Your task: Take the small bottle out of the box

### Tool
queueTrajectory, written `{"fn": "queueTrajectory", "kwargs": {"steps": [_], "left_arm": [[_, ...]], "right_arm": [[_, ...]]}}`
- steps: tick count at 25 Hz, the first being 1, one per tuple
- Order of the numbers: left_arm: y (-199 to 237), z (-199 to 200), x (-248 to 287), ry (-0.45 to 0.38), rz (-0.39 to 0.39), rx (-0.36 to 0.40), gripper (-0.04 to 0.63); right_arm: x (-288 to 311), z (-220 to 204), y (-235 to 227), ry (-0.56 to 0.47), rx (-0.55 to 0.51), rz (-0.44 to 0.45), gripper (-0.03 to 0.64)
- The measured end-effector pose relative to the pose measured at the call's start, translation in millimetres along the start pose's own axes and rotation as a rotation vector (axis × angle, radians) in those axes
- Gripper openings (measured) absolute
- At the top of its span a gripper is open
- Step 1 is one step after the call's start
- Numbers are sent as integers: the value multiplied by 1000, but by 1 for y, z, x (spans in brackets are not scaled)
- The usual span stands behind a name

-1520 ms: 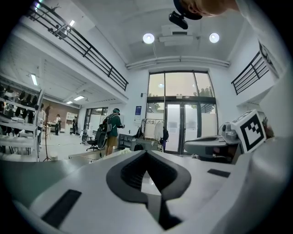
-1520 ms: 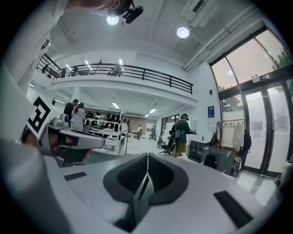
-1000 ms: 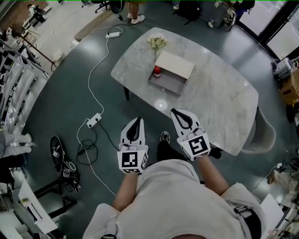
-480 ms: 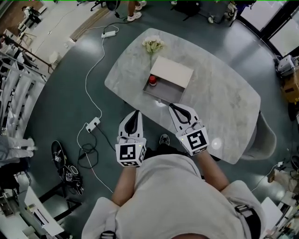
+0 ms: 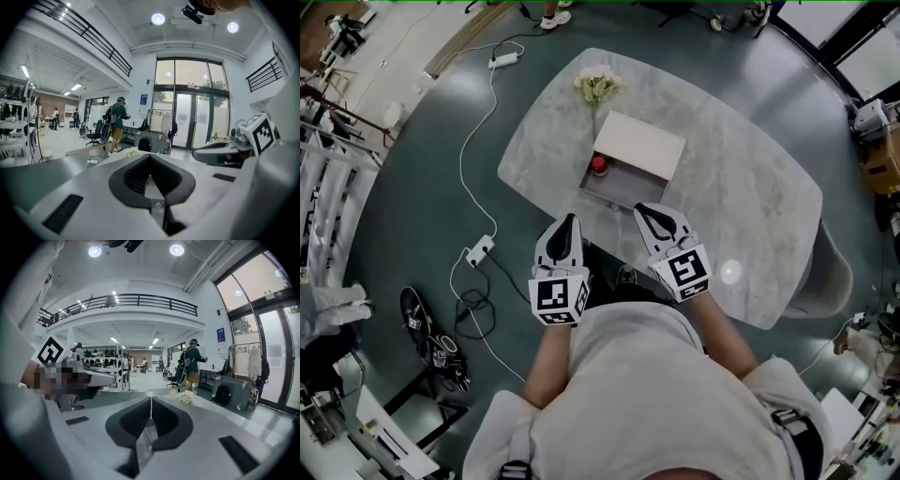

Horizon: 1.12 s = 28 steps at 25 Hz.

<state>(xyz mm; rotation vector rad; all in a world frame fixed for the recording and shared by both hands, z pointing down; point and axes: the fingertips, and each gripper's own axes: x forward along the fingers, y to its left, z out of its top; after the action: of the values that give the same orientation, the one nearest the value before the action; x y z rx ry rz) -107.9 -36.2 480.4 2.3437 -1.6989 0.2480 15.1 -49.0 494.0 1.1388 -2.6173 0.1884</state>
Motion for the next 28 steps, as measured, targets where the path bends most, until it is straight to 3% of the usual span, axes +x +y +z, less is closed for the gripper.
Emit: {"fn": "queueTrajectory", "kwargs": {"steps": [11, 28], "left_arm": [[32, -20, 45, 102, -40, -30, 21], [76, -42, 54, 173, 6, -65, 21]], "right_arm": [[55, -30, -19, 113, 21, -25, 28], [127, -66, -30, 228, 39, 18, 35]]}}
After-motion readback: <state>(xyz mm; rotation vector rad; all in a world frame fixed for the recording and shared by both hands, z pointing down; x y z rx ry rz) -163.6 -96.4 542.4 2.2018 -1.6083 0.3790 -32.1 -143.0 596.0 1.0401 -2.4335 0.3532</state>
